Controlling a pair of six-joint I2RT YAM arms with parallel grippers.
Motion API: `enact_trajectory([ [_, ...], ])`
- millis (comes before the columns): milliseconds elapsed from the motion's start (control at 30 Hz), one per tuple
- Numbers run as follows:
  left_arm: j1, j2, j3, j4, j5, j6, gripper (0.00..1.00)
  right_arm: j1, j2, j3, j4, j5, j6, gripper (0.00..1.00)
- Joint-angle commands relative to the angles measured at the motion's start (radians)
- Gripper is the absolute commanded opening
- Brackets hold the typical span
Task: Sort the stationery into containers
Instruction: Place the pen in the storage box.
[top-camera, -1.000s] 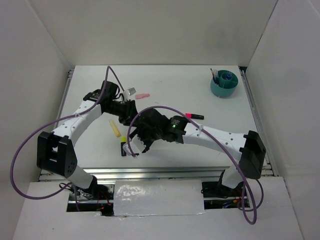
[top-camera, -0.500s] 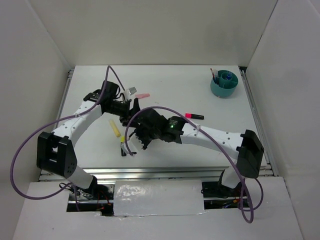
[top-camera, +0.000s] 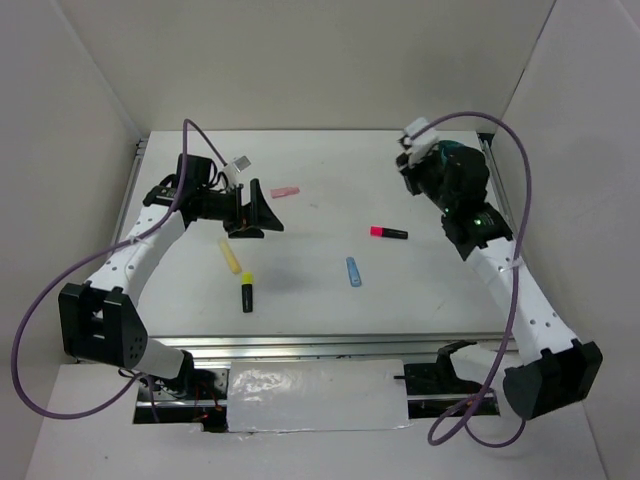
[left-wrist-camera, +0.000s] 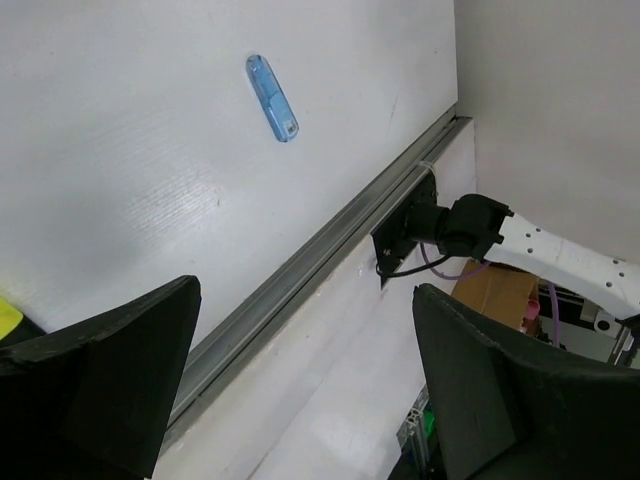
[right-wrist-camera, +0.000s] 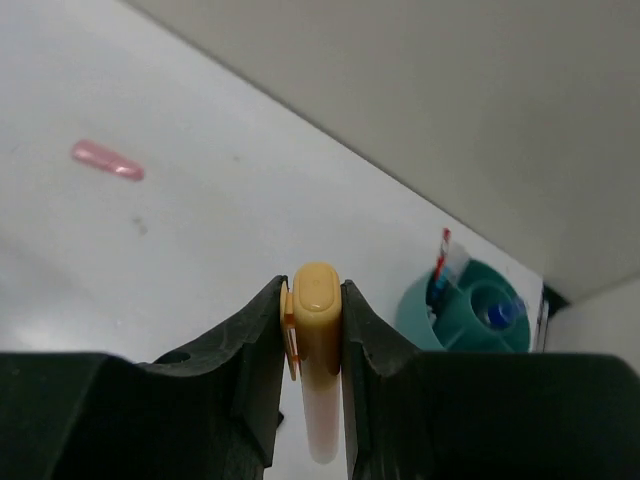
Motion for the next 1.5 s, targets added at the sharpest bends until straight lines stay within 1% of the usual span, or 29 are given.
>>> enact_trajectory([
  [0,-0.004,-0.011,0.029,0.052,0.004,0.013,0.99,-0.106,-0.064,-0.131,0.31,0.112,0.304,0.0],
  [33,-0.004,-0.005,0.033,0.061,0.001,0.015,0.99,-0.131,-0.06,-0.145,0.345,0.19,0.339,0.0],
  [100,-0.007,-0.002,0.044,0.069,-0.008,0.016,0.99,-0.199,-0.037,-0.162,0.42,0.284,0.402,0.0],
  [133,-0.007,0.002,0.053,0.071,-0.014,0.02,0.99,-0.226,-0.028,-0.163,0.442,0.319,0.477,0.0],
  [233,-0.007,0.009,0.062,0.078,-0.025,0.03,0.99,-0.35,0.02,-0.174,0.522,0.255,0.615,0.0],
  [300,-0.007,0.01,0.062,0.08,-0.028,0.035,0.99,-0.39,0.082,-0.148,0.531,0.253,0.663,0.0],
  [467,0.003,0.01,0.052,0.095,-0.028,0.056,0.99,-0.427,0.251,-0.047,0.563,0.394,0.743,0.0],
  [533,0.017,0.009,0.036,0.113,-0.02,0.05,0.99,-0.441,0.28,-0.053,0.633,0.402,0.769,0.0],
  [600,0.033,0.013,0.02,0.143,-0.013,0.037,0.99,-0.438,0.316,-0.065,0.68,0.436,0.756,0.0],
  [633,0.036,0.018,0.016,0.15,-0.013,0.032,0.99,-0.436,0.349,-0.049,0.68,0.453,0.751,0.0],
  [767,0.05,0.039,0.016,0.167,-0.008,0.027,0.99,-0.439,0.444,0.042,0.643,0.613,0.76,0.0],
  [800,0.051,0.051,0.021,0.164,-0.007,0.032,0.99,-0.441,0.46,0.057,0.631,0.629,0.765,0.0],
  [967,0.06,0.084,0.033,0.164,-0.008,0.039,0.99,-0.444,0.546,0.128,0.619,0.684,0.772,0.0],
  [1133,0.068,0.114,0.045,0.155,-0.001,0.04,0.99,-0.448,0.653,0.248,0.525,0.74,0.815,0.0],
  [1267,0.077,0.116,0.021,0.164,0.003,0.033,0.99,-0.442,0.693,0.266,0.543,0.741,0.815,0.0],
  [1367,0.083,0.119,0.01,0.169,-0.001,0.036,0.99,-0.438,0.731,0.301,0.527,0.741,0.815,0.0],
  [1467,0.088,0.127,0.007,0.169,0.001,0.038,0.99,-0.432,0.747,0.301,0.528,0.746,0.815,0.0],
])
